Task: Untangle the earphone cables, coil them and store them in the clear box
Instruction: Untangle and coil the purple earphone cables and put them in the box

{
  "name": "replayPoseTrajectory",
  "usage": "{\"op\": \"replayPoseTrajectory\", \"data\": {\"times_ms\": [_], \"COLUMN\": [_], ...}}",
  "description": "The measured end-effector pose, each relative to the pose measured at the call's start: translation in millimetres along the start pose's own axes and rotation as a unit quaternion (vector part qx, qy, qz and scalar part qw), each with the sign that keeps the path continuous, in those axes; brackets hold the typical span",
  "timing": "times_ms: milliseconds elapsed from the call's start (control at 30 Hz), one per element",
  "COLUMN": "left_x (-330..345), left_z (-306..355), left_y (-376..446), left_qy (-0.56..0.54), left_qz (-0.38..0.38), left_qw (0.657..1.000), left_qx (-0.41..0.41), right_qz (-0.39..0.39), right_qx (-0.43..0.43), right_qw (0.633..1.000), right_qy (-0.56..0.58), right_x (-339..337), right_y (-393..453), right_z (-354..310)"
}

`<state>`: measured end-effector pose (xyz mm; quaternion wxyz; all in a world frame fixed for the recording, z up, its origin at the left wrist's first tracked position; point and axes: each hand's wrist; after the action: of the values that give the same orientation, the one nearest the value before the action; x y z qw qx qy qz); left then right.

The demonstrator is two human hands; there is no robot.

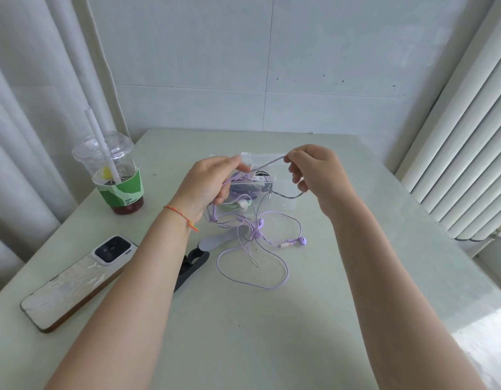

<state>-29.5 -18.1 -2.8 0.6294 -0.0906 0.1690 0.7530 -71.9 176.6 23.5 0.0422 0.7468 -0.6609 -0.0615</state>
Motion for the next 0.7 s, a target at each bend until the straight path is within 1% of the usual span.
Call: {"op": "replayPoseTrajectory", "data": {"times_ms": [67,167,267,400,467,533,567,633,700], "left_x": [2,7,11,10,10,12,12,10,5], "left_z": [1,5,9,9,9,8,8,5,1], "left_y": [-3,-8,-12,-10,-10,-10,-10,-7,-2], "left_qy": [0.014,0.028,0.042,0.047,0.034,0.028,0.034,0.055,0.048], "left_qz": [-0.065,-0.106,-0.107,-0.073,-0.082,-0.099,-0.098,-0.061,-0.002], "left_qw": [0.998,0.994,0.993,0.996,0.996,0.995,0.995,0.997,0.999], "left_qx": [0.004,0.012,0.022,0.015,0.012,0.012,0.009,-0.002,-0.023], "right_qz": [-0.025,-0.077,-0.106,-0.161,-0.177,-0.154,-0.120,-0.022,0.063], "right_qx": [-0.007,-0.016,-0.023,-0.006,-0.009,-0.034,-0.045,-0.045,-0.036], "right_qw": [1.000,0.997,0.994,0.984,0.980,0.985,0.990,0.999,0.996], "right_qy": [-0.003,-0.002,-0.020,-0.074,-0.088,-0.074,-0.053,0.005,0.060], "right_x": [1,2,3,1,3,7,9,7,1], "right_y": [-1,-3,-5,-8,-10,-9,-8,-2,2], "right_z": [-1,-1,0,0,0,0,1,2,4]}}
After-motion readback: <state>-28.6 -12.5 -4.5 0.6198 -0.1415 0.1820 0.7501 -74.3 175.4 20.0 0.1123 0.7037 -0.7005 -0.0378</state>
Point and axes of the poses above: each hand's wrist, its own y-axis towards the middle knuckle, its own x-axis out of the palm, z = x × y, and after that the axes turned 13 degrees about y, right-handed
